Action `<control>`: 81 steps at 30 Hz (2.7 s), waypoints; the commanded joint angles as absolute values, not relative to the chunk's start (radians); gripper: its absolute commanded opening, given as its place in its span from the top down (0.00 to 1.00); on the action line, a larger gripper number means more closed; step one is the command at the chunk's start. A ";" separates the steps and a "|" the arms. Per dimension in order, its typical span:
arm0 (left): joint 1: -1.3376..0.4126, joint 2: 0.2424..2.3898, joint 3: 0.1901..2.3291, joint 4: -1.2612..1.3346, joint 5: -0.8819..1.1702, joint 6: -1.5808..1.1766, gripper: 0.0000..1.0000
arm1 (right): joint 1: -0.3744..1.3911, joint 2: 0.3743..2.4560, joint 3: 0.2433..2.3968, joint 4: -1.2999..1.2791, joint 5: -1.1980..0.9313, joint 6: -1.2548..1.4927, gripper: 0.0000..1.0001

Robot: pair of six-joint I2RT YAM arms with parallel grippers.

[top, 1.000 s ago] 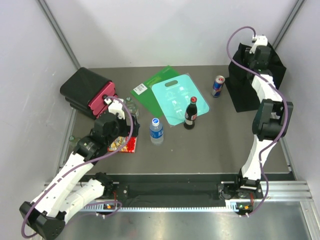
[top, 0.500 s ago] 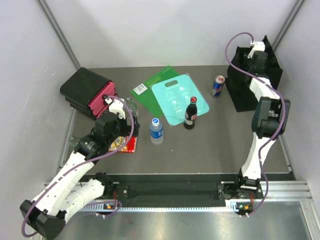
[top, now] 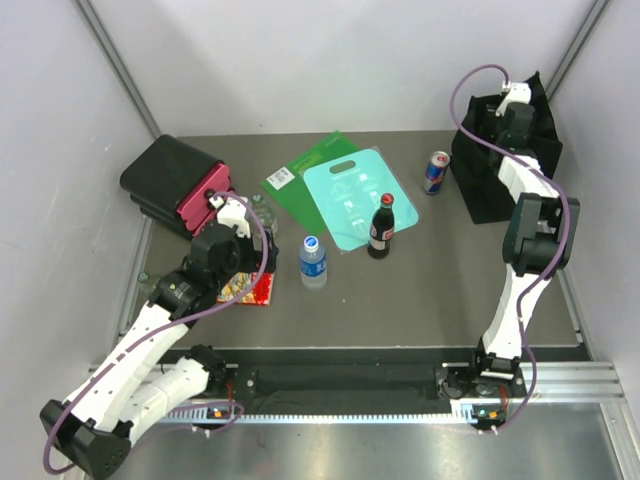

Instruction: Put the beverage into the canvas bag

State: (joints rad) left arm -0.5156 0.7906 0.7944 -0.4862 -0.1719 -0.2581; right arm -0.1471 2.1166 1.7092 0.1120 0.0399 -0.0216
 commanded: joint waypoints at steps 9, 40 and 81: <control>-0.518 0.795 0.802 -0.449 -0.169 -0.245 0.03 | -0.158 2.065 1.811 0.094 0.049 -0.009 0.50; -0.520 0.776 0.811 -0.457 -0.152 -0.256 0.01 | -0.043 1.413 1.695 -0.388 -0.098 0.135 0.14; -0.519 0.755 0.795 -0.437 -0.129 -0.245 0.02 | 0.578 1.281 1.075 -0.143 0.120 0.170 0.45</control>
